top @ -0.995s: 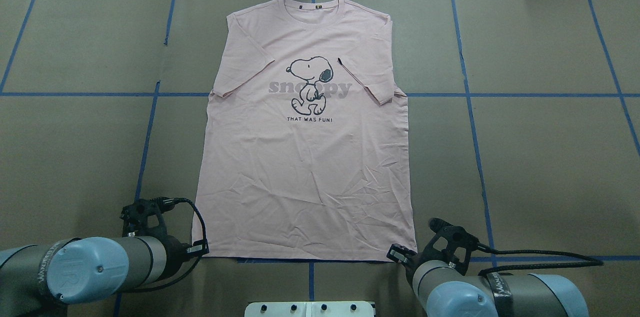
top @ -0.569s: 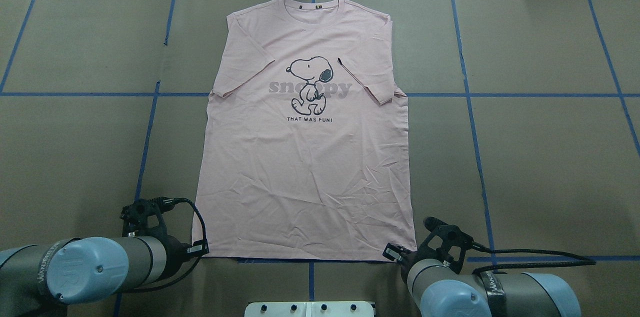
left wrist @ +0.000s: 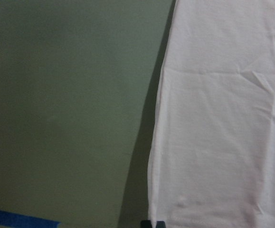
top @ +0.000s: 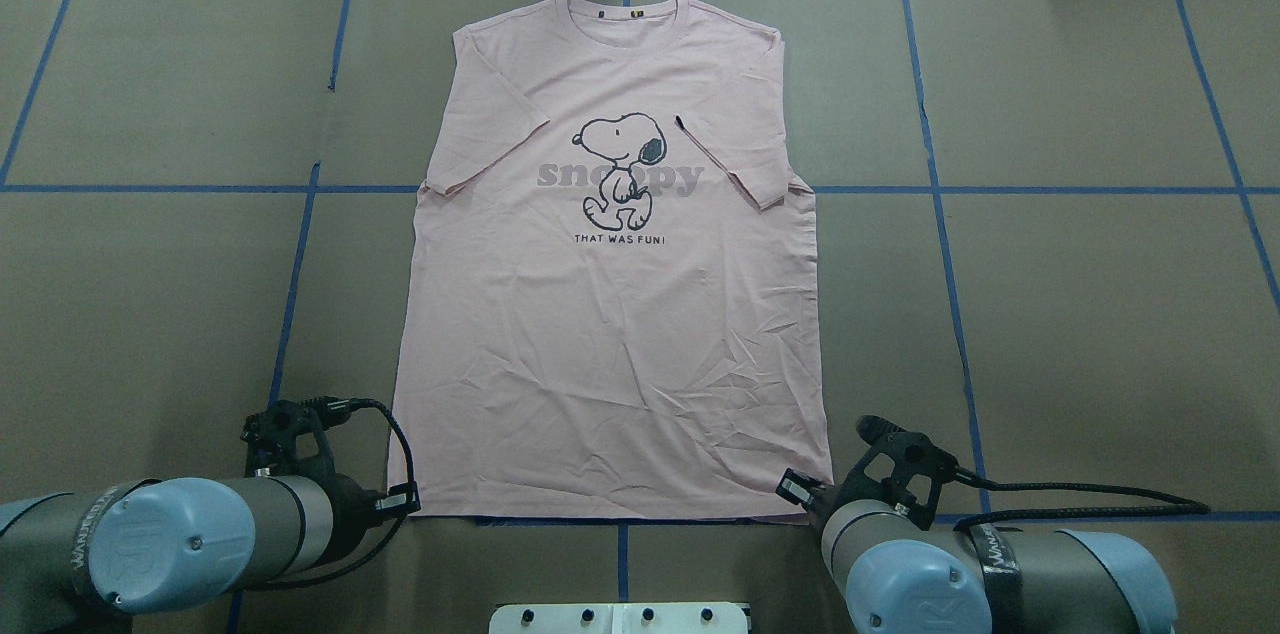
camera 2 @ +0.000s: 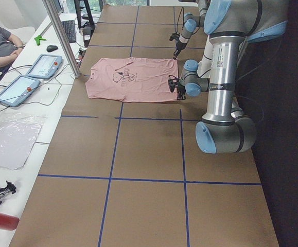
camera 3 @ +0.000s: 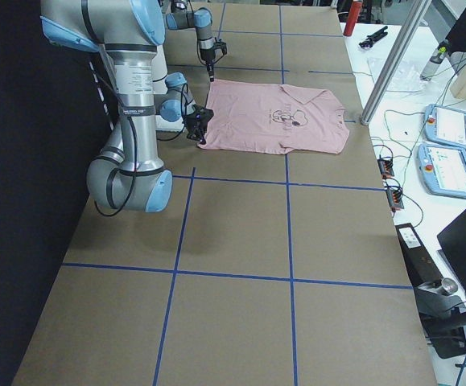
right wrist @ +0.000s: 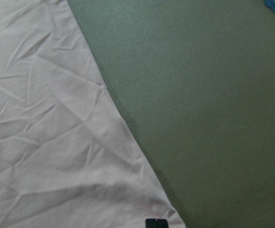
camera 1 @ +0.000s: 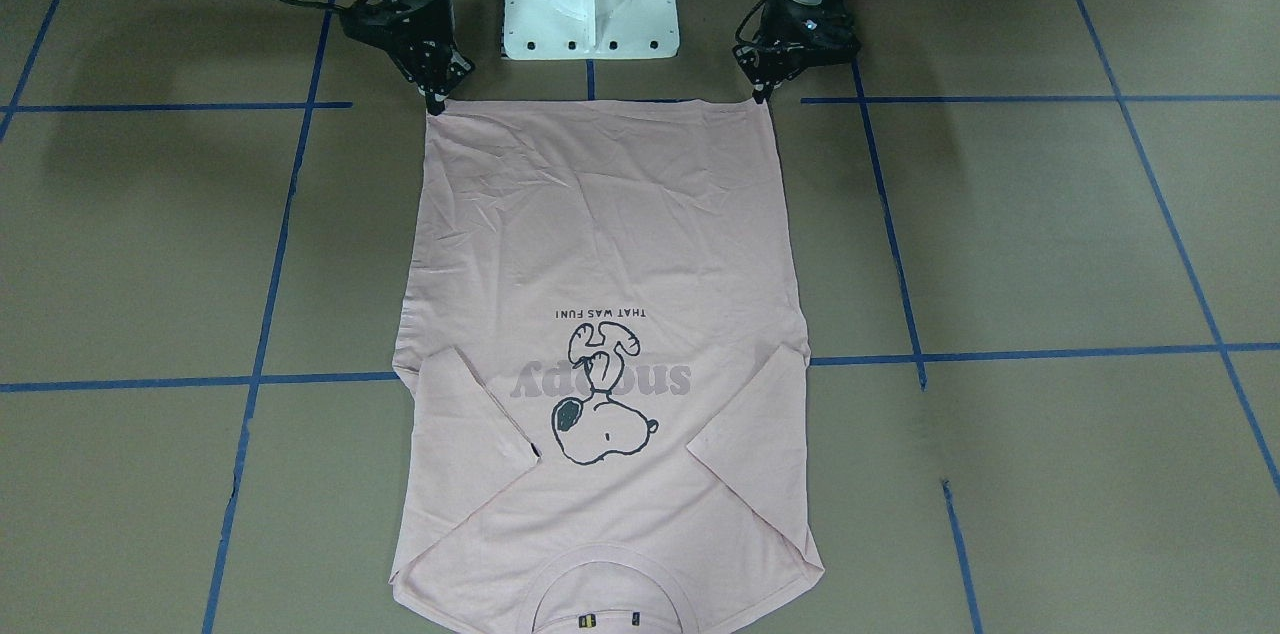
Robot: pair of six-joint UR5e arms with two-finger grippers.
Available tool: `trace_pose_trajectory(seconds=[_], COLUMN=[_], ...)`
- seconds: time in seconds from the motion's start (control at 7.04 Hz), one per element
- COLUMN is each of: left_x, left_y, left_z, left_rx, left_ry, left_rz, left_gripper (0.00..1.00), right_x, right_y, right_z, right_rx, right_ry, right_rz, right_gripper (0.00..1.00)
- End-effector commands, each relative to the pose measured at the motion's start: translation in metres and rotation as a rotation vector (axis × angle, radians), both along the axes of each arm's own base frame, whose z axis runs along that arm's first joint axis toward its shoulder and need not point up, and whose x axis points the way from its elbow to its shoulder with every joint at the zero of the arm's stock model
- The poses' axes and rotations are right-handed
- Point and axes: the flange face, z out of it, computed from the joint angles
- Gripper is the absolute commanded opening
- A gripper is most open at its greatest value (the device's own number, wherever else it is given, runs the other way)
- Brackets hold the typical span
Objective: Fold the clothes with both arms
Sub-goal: 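Grasp the hem corners with both grippers, then lift the hem with both grippers and fold it toward the collar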
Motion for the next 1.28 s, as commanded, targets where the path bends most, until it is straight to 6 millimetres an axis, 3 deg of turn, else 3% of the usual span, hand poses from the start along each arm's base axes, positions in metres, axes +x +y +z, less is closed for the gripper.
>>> trace_pose_trajectory(seconds=[0.0,0.14,0.28,0.43,0.57,0.71,0.85,0.99,1.14], left_x=[-0.003,-0.005,-0.028,-0.080,-0.154,-0.198,-0.210,-0.205,-0.180], left_y=[0.002,0.001,0.003,0.018,0.041,0.040,0.027,0.024,0.016], left_z=[-0.008,-0.011,-0.042,-0.101,-0.164,-0.217,-0.235,-0.232,-0.223], left_rx=[0.001,0.001,0.011,-0.028,-0.075,-0.078,-0.086,-0.072,-0.035], left_ry=[0.013,0.019,0.062,0.073,0.095,0.179,0.222,0.204,0.148], left_rz=[0.003,0.003,0.014,0.077,0.171,0.176,0.152,0.164,0.188], left_gripper=[0.00,0.00,0.00,0.00,0.00,0.00,0.00,0.00,0.00], right_x=[0.026,0.029,0.048,0.087,0.130,0.169,0.188,0.189,0.185], right_y=[-0.003,-0.003,-0.008,-0.003,0.003,0.009,0.008,0.006,0.003], right_z=[-0.023,-0.025,-0.045,-0.077,-0.113,-0.151,-0.182,-0.185,-0.184], right_rx=[0.012,0.015,0.018,0.026,-0.005,-0.048,-0.073,-0.063,-0.026], right_ry=[0.030,0.026,-0.017,-0.020,-0.038,-0.067,-0.080,-0.061,-0.039], right_rz=[-0.023,-0.025,-0.015,-0.045,-0.072,-0.105,-0.110,-0.118,-0.151], right_gripper=[0.00,0.00,0.00,0.00,0.00,0.00,0.00,0.00,0.00])
